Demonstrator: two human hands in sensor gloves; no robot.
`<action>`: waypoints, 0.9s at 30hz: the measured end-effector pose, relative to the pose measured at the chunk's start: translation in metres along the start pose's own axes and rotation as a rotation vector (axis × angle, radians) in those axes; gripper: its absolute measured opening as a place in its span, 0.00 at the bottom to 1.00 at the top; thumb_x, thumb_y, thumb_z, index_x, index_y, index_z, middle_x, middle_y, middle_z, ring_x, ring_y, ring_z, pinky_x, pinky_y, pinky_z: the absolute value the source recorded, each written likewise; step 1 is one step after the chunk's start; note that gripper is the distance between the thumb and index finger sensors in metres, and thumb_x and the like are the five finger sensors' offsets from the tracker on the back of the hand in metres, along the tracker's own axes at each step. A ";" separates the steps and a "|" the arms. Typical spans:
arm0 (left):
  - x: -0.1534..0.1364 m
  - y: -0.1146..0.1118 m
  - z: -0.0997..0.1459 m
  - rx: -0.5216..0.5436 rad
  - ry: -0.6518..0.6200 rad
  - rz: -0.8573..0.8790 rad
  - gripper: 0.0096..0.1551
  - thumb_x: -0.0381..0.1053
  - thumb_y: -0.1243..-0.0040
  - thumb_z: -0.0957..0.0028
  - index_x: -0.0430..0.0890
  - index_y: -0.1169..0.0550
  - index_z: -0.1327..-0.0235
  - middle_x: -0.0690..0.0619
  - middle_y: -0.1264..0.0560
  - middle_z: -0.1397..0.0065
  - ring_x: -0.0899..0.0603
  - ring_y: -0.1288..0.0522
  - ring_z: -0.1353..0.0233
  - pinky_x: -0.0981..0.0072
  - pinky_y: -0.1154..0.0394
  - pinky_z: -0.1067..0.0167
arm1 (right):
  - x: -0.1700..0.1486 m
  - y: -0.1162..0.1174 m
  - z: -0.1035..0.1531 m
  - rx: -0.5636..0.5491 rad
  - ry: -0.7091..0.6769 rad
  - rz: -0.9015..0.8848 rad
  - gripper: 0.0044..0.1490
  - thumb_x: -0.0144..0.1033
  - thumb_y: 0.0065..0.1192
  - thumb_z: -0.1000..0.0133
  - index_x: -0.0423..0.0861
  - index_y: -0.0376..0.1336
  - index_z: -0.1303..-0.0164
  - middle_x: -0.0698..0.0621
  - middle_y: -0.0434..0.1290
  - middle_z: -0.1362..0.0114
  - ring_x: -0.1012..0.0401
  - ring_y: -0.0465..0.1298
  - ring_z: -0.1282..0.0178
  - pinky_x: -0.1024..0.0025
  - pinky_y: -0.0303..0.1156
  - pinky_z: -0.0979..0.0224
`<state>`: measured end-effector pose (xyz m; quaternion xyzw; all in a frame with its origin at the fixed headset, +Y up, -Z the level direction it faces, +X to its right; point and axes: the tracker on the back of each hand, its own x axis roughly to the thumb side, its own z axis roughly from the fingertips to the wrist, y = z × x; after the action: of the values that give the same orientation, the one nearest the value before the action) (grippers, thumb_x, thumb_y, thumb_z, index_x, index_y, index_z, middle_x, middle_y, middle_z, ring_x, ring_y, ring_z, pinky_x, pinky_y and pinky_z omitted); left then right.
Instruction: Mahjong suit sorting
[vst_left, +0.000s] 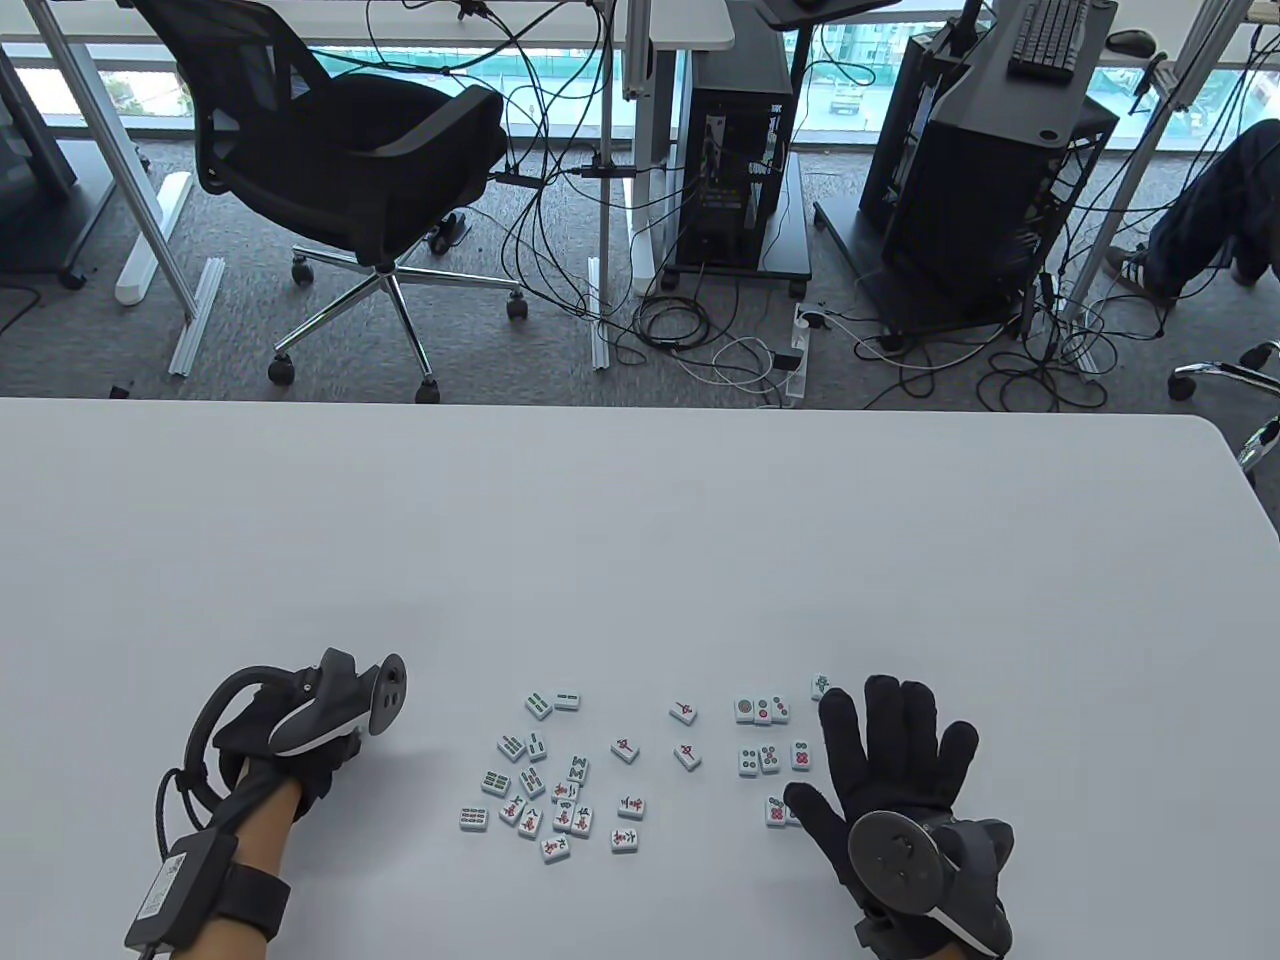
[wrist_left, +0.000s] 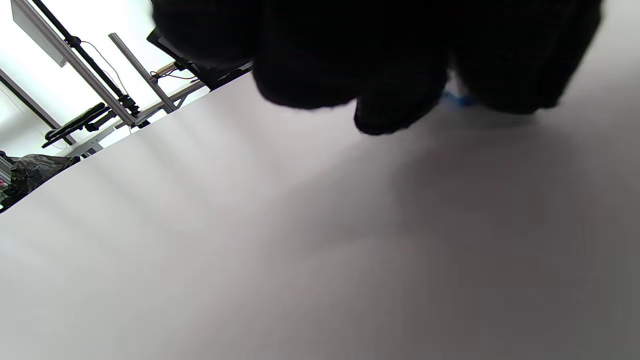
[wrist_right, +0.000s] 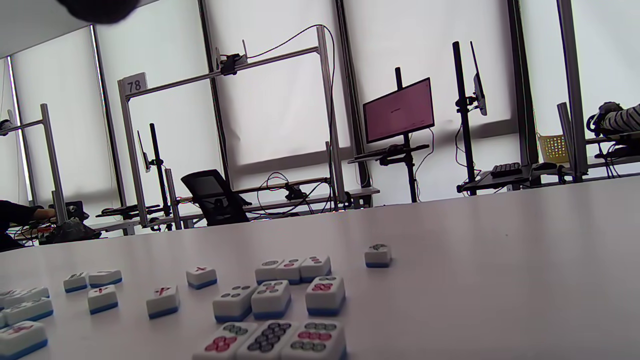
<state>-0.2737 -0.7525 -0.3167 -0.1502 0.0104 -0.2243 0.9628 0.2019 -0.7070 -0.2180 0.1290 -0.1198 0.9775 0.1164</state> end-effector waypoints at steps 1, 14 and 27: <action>-0.001 0.005 0.002 0.010 0.004 -0.016 0.39 0.65 0.31 0.65 0.64 0.27 0.35 0.72 0.17 0.56 0.58 0.17 0.64 0.66 0.19 0.55 | 0.000 0.000 0.000 -0.002 0.000 -0.003 0.52 0.65 0.41 0.45 0.56 0.28 0.20 0.42 0.26 0.15 0.39 0.27 0.18 0.25 0.28 0.26; 0.092 0.082 0.060 0.426 -0.332 0.031 0.30 0.68 0.33 0.66 0.56 0.17 0.52 0.71 0.16 0.67 0.58 0.18 0.73 0.66 0.19 0.64 | 0.001 0.002 0.000 0.000 -0.012 -0.006 0.52 0.65 0.41 0.45 0.56 0.28 0.20 0.41 0.27 0.15 0.39 0.27 0.18 0.25 0.28 0.26; 0.208 0.097 0.073 0.339 -0.417 0.003 0.32 0.73 0.41 0.60 0.49 0.13 0.62 0.68 0.17 0.78 0.57 0.23 0.83 0.66 0.22 0.75 | 0.001 0.001 0.001 -0.007 -0.016 -0.024 0.52 0.64 0.41 0.45 0.56 0.28 0.20 0.41 0.27 0.15 0.39 0.27 0.18 0.25 0.28 0.26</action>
<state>-0.0392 -0.7394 -0.2657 -0.0300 -0.2256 -0.1857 0.9559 0.2011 -0.7084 -0.2170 0.1380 -0.1228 0.9745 0.1278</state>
